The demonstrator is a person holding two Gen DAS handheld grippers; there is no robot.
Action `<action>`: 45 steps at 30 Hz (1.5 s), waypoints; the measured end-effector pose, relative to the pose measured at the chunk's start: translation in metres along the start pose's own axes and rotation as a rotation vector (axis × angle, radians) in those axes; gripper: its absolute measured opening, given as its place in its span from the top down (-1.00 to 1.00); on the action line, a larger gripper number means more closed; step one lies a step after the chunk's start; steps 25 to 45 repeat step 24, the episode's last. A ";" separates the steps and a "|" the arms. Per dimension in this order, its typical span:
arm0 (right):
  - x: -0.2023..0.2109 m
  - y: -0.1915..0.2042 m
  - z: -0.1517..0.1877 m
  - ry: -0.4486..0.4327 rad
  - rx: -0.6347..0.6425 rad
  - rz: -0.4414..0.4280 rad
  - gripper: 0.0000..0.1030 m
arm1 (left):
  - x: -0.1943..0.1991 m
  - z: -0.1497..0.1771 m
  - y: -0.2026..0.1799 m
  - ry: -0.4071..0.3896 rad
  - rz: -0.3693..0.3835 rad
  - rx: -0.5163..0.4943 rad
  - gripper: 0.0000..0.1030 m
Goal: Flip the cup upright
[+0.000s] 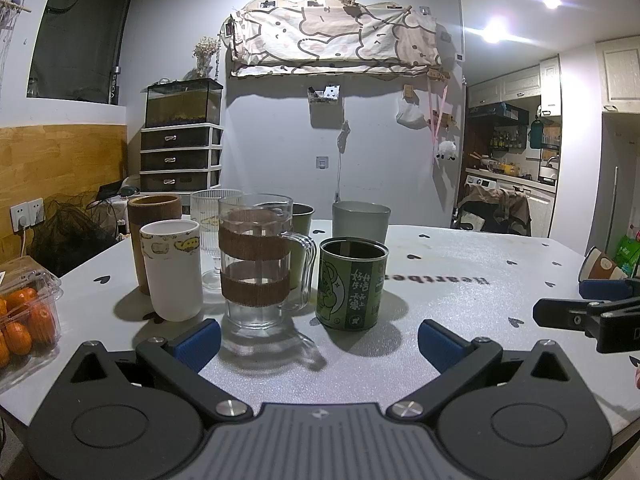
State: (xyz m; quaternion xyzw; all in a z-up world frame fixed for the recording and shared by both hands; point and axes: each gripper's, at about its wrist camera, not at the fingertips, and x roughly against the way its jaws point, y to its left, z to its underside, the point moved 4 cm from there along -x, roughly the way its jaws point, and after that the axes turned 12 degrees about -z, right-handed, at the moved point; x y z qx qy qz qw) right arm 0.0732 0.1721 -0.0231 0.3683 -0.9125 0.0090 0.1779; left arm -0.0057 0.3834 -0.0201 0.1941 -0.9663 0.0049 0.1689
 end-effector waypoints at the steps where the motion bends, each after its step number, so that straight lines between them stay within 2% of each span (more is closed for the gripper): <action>1: 0.001 0.000 -0.001 0.000 0.000 0.000 -1.00 | 0.000 0.000 0.000 0.000 0.000 0.000 -1.00; 45: 0.000 0.000 -0.001 0.000 0.002 0.000 -1.00 | -0.001 0.001 0.001 0.004 -0.003 0.004 -1.00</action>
